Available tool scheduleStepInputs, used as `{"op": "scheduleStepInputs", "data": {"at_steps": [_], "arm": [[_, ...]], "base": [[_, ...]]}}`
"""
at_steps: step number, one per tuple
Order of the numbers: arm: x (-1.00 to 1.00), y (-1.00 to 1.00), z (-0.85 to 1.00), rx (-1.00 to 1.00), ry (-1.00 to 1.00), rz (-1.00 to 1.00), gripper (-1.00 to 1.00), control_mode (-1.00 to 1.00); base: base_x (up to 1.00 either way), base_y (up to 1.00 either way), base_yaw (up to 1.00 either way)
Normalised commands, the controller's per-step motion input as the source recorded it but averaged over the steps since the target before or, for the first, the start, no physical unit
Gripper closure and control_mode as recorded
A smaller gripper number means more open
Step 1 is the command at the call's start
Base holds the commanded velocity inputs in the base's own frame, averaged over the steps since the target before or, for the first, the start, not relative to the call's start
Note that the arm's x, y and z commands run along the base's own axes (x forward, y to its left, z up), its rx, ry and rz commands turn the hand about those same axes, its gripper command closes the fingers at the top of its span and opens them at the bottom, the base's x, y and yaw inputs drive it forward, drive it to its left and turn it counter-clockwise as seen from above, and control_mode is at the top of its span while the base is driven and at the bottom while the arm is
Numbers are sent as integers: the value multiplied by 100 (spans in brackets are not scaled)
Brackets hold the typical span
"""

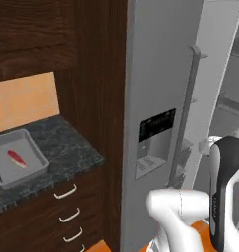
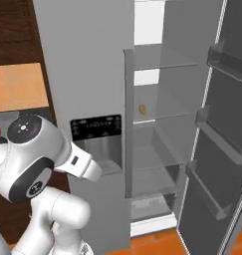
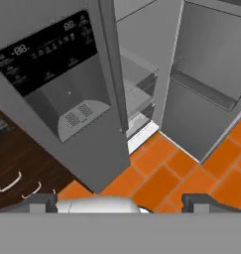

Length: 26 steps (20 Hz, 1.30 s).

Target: Place one sweet potato and one steak in each tupperware on the nearby counter, to pack two identical lunches.

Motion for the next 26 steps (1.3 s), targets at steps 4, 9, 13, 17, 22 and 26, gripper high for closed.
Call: {"op": "scheduleStepInputs", "data": {"at_steps": [4, 9, 13, 17, 22, 26], "arm": [[0, 0, 0, 0, 0, 0, -100, 100], [0, 0, 0, 0, 0, 0, -100, 100], [0, 0, 0, 0, 0, 0, -100, 100], [0, 0, 0, 0, 0, 0, -100, 100], [0, 0, 0, 0, 0, 0, -100, 100], [0, 0, 0, 0, 0, 0, -100, 100]], "base": [[27, -86, 39], [37, -66, 46], [21, -63, 48], [62, -27, 36], [41, -56, 40], [9, -28, 29]]}}
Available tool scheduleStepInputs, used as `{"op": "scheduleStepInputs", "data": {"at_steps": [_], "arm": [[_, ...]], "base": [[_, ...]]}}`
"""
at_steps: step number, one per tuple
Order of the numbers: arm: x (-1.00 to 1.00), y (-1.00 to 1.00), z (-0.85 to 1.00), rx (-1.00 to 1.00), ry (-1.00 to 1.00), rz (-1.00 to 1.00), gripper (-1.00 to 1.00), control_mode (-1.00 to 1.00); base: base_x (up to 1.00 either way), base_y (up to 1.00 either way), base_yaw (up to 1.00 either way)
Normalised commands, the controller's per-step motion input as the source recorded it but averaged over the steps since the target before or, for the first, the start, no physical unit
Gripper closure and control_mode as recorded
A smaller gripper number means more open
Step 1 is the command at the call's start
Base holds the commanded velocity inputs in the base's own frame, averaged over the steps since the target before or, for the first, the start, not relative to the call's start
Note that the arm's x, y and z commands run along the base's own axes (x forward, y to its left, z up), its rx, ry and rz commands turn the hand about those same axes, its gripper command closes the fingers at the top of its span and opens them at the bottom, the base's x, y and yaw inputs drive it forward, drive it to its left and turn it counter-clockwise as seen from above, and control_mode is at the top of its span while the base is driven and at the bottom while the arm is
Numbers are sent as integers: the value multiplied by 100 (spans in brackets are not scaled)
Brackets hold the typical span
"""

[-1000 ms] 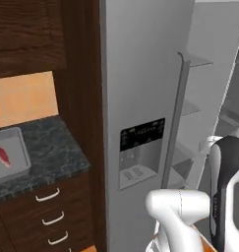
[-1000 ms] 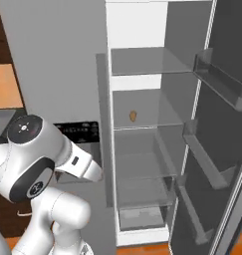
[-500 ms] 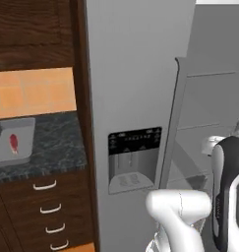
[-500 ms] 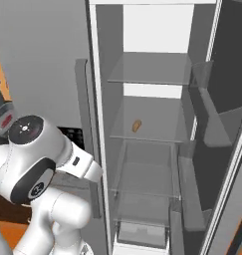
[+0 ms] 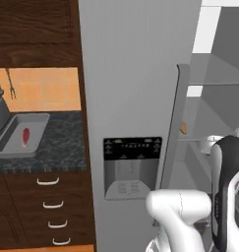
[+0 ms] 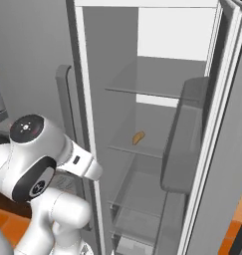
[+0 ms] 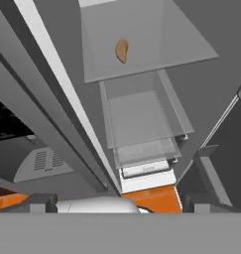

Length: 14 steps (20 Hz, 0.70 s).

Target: Place one sweet potato and one steak in each tupperware on the nearby counter, to pack two identical lunches.

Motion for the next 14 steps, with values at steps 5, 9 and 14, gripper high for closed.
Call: {"op": "scheduleStepInputs", "data": {"at_steps": [5, 9, 14], "arm": [[13, -12, 0, 2, 0, 2, -100, -100], [89, -59, 6, 13, -3, 5, -100, -100], [99, -12, -1, 2, 4, -4, -100, -100]], "base": [[17, -24, 15], [0, 0, 0], [0, 0, 0]]}}
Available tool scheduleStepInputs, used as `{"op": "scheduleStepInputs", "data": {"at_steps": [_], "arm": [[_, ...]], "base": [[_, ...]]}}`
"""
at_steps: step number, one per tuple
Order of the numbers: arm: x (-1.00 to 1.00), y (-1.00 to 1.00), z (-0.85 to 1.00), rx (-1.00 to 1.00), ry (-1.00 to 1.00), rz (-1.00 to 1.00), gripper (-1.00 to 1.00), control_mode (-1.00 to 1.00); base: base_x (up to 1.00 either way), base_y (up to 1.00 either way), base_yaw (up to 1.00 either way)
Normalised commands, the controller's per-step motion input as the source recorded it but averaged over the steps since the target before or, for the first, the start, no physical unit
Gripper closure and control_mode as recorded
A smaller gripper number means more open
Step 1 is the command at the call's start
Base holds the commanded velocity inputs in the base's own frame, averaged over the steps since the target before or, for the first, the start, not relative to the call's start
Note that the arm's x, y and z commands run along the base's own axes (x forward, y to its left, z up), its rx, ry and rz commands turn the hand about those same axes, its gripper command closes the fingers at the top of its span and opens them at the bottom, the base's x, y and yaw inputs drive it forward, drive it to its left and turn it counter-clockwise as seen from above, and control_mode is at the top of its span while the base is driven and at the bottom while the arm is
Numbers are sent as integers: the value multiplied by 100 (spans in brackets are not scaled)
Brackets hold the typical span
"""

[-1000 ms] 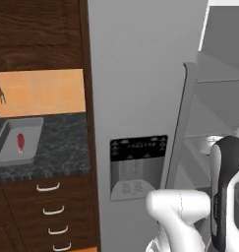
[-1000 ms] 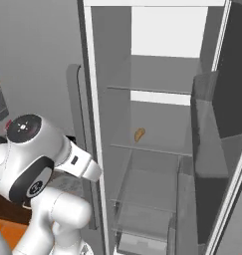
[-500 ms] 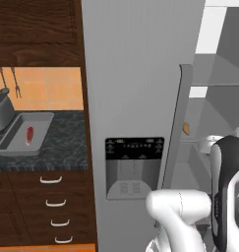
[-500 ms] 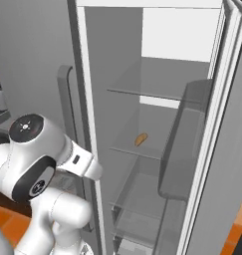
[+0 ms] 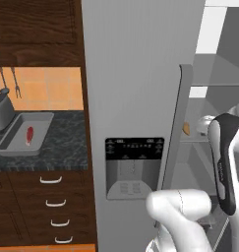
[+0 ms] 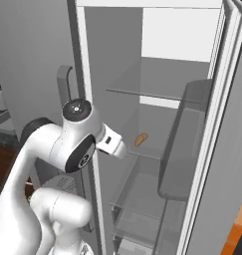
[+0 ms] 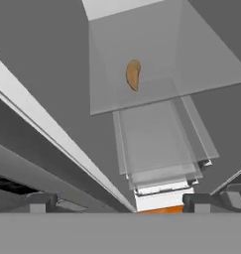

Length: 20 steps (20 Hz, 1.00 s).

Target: Place one sweet potato and one steak in each tupperware on the nearby counter, to pack two identical lunches.

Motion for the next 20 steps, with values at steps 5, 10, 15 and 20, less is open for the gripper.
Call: {"op": "scheduleStepInputs", "data": {"at_steps": [5, 10, 15, 20], "arm": [[68, -50, -43, 2, 2, 0, -100, -100], [57, -48, -42, 4, 3, 0, -100, -100], [64, -2, -28, 0, 2, 0, -100, -100], [59, 0, -46, 0, 5, 0, -100, -100]], "base": [[0, 0, 0], [0, 0, 0], [0, 0, 0], [0, 0, 0]]}}
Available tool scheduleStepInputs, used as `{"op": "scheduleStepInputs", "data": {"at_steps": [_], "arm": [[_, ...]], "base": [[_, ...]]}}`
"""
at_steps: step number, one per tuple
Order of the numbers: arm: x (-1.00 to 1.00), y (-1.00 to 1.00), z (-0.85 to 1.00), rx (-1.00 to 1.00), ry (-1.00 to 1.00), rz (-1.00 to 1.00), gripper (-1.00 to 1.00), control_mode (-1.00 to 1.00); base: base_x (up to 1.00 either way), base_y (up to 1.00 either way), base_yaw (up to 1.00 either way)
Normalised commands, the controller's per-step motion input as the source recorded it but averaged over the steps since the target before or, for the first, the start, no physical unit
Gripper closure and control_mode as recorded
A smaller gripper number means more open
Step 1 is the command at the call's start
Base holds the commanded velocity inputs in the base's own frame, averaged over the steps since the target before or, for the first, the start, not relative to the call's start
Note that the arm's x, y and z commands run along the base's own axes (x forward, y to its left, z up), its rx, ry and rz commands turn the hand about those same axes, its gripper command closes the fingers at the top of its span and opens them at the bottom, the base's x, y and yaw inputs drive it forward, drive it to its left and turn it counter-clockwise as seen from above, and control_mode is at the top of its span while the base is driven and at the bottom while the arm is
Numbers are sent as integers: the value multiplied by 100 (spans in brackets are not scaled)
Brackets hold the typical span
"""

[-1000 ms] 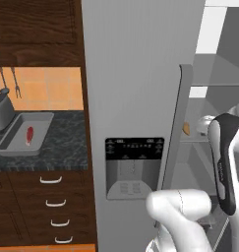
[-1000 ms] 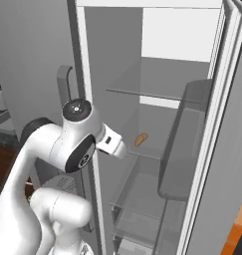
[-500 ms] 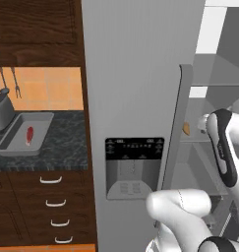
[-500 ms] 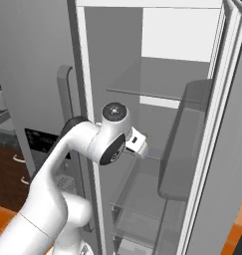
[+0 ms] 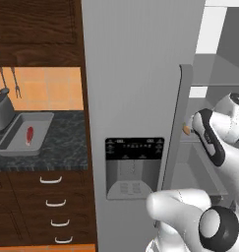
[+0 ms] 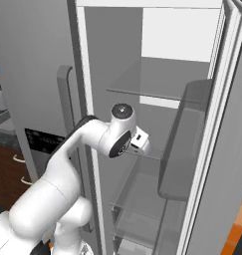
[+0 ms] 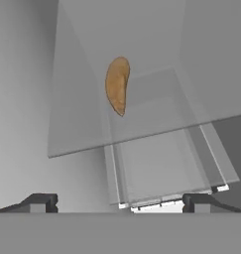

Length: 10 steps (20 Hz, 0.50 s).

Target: Place one sweet potato and one steak in each tupperware on the nearby counter, to pack two identical lunches.

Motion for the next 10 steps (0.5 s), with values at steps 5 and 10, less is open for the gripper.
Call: {"op": "scheduleStepInputs", "data": {"at_steps": [5, 10], "arm": [[65, 0, -38, 0, 7, 0, -100, -100], [73, -2, -34, 0, 2, 0, -100, -100]], "base": [[0, 0, 0], [0, 0, 0]]}}
